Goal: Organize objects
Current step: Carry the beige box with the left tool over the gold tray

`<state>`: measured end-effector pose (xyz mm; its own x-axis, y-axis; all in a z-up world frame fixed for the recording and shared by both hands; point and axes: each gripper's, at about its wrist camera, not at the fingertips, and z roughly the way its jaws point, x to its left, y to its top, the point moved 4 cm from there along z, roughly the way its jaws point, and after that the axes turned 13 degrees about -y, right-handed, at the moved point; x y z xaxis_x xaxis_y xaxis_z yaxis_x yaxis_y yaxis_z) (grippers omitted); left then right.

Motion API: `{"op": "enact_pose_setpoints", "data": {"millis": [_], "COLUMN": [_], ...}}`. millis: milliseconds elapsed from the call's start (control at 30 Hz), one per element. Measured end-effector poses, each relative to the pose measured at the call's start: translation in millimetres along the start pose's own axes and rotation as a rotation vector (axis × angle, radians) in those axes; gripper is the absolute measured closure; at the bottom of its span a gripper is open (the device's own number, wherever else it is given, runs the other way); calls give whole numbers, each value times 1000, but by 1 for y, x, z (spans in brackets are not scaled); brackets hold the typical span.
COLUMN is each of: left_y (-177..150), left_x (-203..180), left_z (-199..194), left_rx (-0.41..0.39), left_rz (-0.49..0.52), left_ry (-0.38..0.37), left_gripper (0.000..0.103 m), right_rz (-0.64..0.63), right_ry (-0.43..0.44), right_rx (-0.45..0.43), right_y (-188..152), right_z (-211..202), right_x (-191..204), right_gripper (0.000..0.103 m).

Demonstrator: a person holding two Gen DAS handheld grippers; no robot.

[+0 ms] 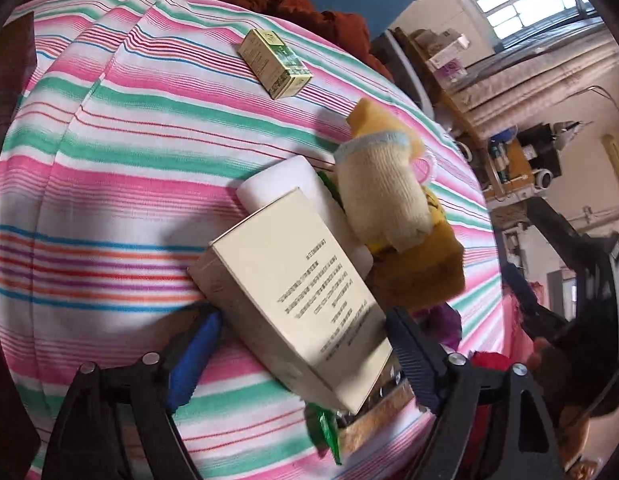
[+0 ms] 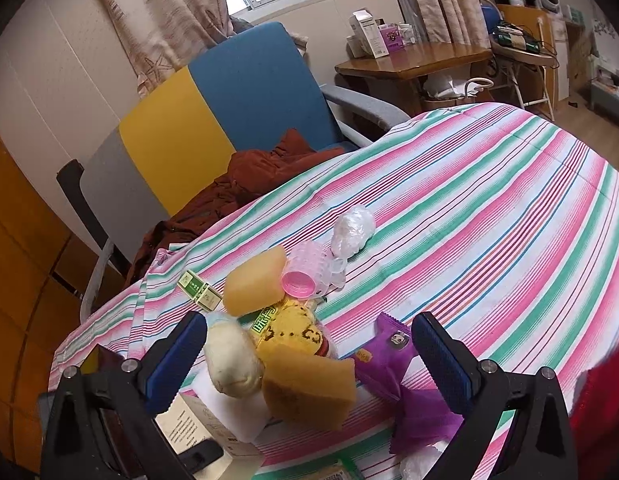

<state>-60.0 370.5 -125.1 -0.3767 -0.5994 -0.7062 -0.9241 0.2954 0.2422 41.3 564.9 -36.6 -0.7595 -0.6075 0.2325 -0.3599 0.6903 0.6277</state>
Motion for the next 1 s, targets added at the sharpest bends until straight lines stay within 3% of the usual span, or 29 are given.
{"op": "enact_pose_setpoints", "data": {"millis": [167, 300, 567, 633, 800, 1000], "left_y": [15, 20, 0, -6, -18, -29], "left_x": [0, -4, -1, 2, -7, -17], "left_z": [4, 12, -19, -28, -38, -65], "left_rx": [-2, 22, -1, -2, 15, -43], "left_rz": [-27, 56, 305, 353, 421, 426], "left_ry": [134, 240, 185, 172, 136, 44], "left_gripper": [14, 16, 42, 46, 49, 49], "right_rz": [-8, -13, -34, -45, -155, -196], "right_ry": [6, 6, 20, 58, 91, 70], "right_rx": [7, 7, 0, -8, -48, -34], "right_y": [-1, 0, 0, 0, -8, -14], "right_z": [2, 2, 0, -4, -14, -9], "right_x": [2, 3, 8, 12, 36, 44], "right_gripper": [0, 0, 0, 0, 0, 0]}}
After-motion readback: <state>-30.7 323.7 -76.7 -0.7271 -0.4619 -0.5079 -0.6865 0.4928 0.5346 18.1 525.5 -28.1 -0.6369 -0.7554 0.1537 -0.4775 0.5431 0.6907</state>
